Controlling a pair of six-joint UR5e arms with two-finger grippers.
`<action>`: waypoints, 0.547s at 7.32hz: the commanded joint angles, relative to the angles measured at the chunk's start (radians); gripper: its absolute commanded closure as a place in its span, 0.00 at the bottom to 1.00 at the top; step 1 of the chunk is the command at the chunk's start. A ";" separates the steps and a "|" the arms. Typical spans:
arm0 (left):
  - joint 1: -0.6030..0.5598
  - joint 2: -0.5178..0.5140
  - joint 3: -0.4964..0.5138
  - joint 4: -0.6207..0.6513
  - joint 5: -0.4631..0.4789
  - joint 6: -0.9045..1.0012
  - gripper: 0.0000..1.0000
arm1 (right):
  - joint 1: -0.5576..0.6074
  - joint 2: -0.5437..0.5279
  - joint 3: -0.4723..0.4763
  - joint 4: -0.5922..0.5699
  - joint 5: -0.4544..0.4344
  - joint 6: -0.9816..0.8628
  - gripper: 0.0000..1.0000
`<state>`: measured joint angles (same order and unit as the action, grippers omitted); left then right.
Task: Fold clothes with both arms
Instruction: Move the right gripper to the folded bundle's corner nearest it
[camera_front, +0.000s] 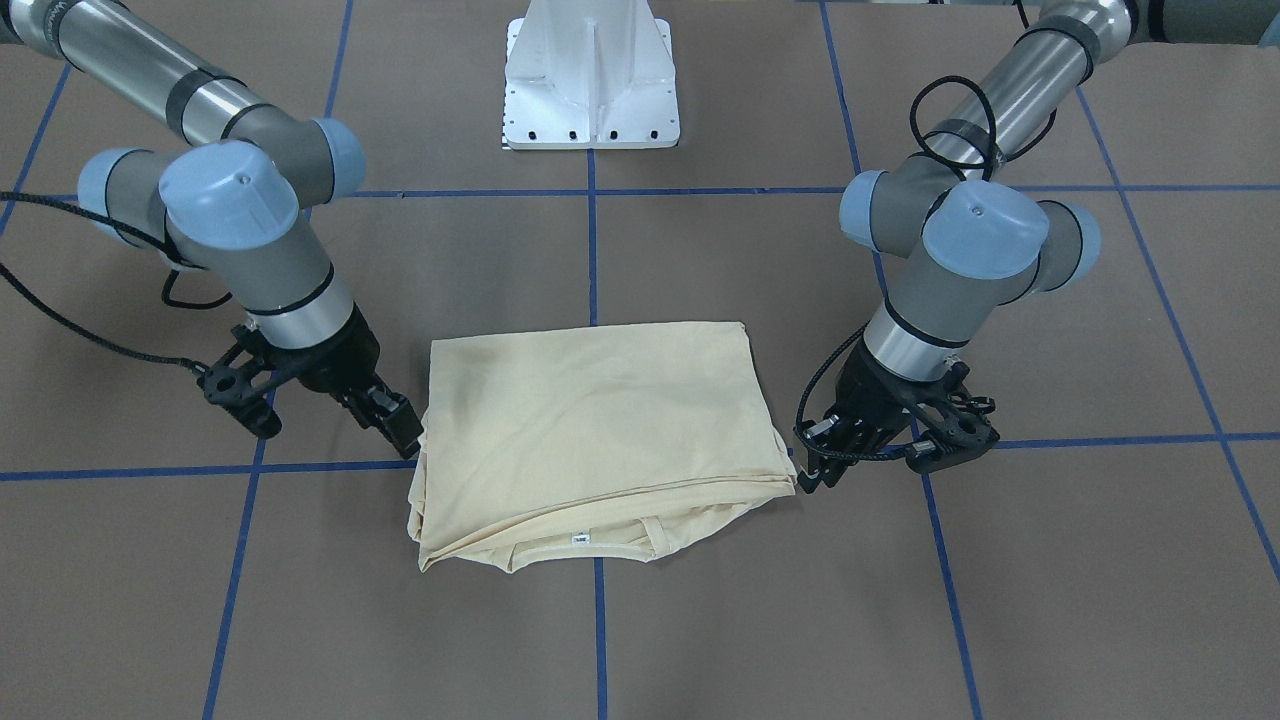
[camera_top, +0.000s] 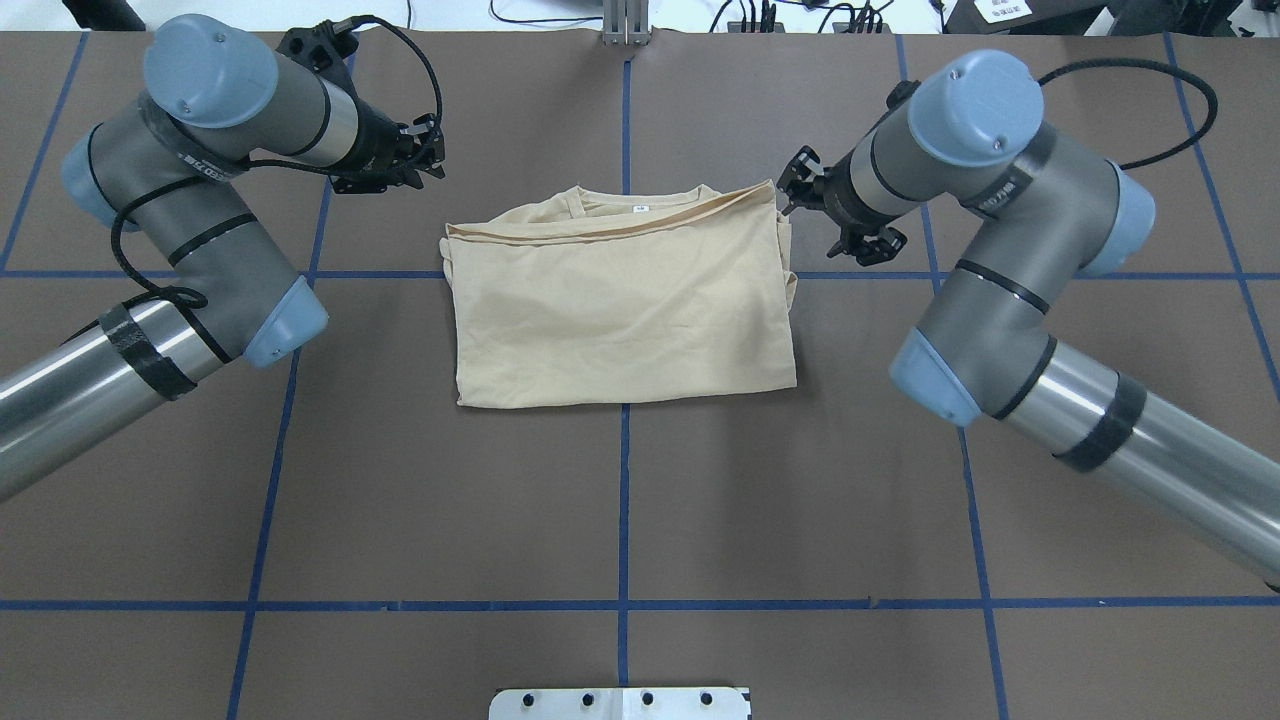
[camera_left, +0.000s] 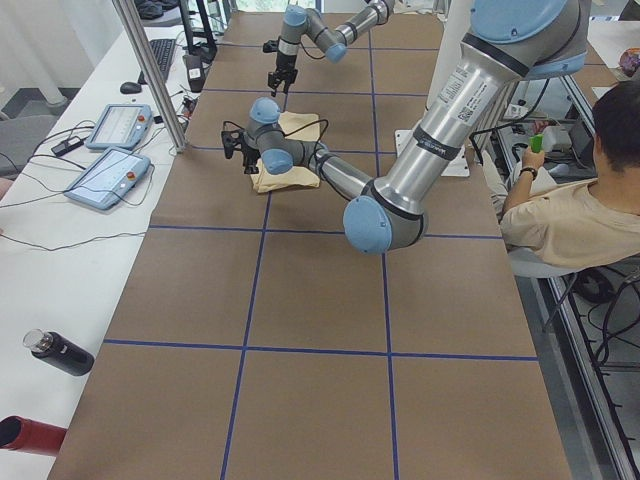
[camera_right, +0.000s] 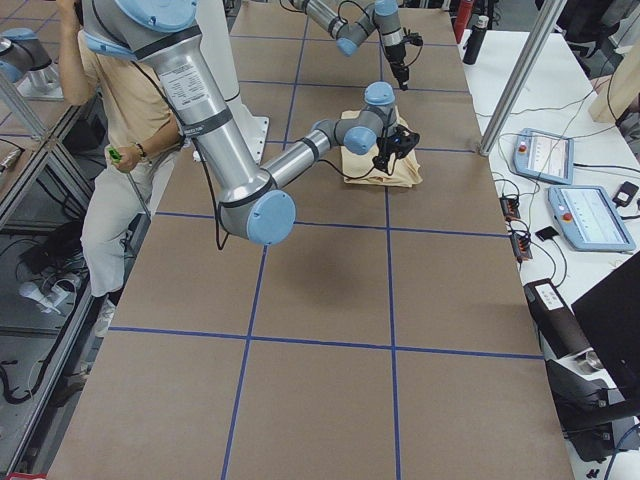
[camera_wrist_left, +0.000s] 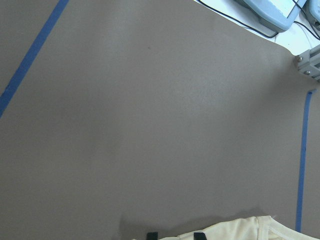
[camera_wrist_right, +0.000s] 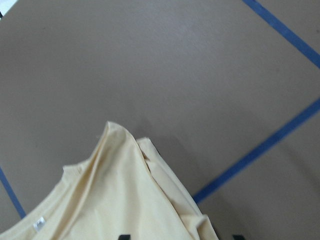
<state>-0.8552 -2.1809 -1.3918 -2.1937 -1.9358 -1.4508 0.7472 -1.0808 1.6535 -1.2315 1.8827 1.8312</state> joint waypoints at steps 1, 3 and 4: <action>0.001 0.018 -0.009 -0.003 -0.002 0.006 0.64 | -0.195 -0.131 0.130 0.001 -0.263 0.212 0.24; 0.002 0.020 -0.010 0.000 -0.002 0.009 0.64 | -0.301 -0.133 0.129 0.003 -0.402 0.301 0.24; 0.002 0.020 -0.015 0.002 -0.002 0.006 0.65 | -0.328 -0.137 0.126 0.001 -0.418 0.307 0.24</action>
<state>-0.8536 -2.1622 -1.4020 -2.1941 -1.9374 -1.4429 0.4629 -1.2108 1.7797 -1.2293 1.5110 2.1080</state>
